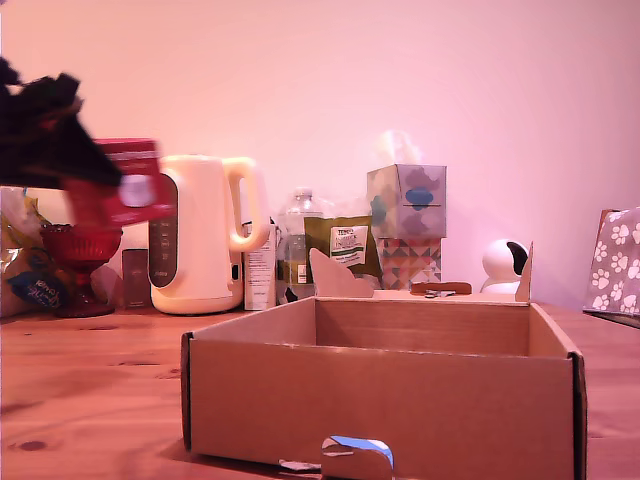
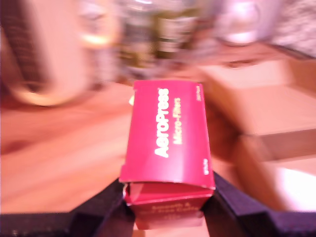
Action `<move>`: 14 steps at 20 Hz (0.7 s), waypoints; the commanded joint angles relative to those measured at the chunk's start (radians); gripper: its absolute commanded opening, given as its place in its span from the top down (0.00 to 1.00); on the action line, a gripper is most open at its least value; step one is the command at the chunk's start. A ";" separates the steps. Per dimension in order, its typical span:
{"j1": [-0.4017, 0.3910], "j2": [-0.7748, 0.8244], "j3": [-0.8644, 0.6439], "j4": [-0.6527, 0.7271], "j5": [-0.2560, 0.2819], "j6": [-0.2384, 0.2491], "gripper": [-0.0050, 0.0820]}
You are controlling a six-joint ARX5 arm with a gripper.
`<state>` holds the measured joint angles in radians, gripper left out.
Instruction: Pick the red carton of coffee filters and place it in the cardboard box
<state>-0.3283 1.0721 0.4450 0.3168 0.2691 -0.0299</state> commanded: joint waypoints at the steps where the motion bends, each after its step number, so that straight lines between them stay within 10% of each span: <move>1: -0.050 0.029 0.000 0.060 0.018 -0.024 0.72; 14: -0.407 0.407 0.211 0.229 -0.024 0.013 0.72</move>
<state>-0.7334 1.4559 0.6491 0.5373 0.2443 -0.0235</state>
